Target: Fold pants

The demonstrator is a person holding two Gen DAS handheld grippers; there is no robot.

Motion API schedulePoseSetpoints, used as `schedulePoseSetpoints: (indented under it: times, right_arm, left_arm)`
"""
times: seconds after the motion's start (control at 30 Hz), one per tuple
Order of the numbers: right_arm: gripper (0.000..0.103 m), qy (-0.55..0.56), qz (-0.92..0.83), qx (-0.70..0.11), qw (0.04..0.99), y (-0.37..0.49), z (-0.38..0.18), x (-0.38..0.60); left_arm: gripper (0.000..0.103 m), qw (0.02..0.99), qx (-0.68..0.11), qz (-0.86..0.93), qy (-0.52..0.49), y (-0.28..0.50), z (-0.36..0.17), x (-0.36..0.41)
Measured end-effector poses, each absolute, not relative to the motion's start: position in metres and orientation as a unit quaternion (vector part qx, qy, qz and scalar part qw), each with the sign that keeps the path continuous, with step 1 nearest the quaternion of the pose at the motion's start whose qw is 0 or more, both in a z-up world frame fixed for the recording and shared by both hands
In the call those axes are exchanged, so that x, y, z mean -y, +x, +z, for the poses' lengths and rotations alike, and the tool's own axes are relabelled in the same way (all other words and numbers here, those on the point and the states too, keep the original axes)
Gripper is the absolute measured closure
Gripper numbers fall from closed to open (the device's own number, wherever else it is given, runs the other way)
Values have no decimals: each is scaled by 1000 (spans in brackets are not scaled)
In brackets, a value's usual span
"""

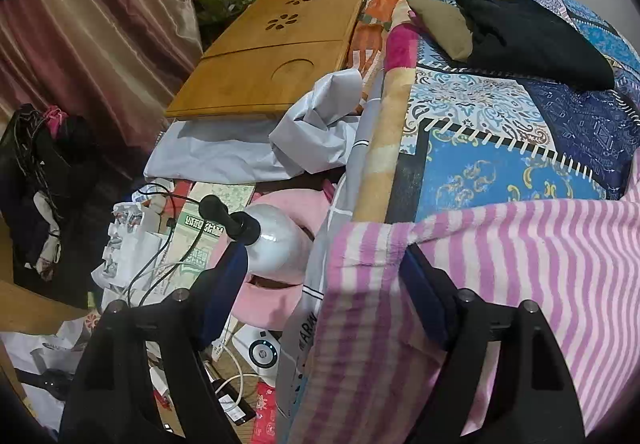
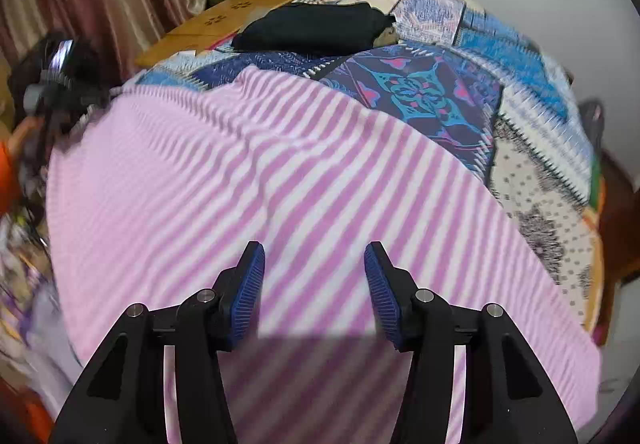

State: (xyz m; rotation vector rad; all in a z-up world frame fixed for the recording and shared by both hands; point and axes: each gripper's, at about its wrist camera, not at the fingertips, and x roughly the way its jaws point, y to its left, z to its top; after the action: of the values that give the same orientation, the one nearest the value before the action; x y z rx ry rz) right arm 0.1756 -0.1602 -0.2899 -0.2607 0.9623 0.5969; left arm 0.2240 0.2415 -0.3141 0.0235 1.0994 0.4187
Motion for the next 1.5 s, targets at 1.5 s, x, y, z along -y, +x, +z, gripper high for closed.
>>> schedulePoseSetpoints:
  times: [1.5]
  right_arm:
    - [43,266,-96,-439,853,15,-344,536]
  left_arm:
    - [23,828,-489,-218,168,191,-272,253]
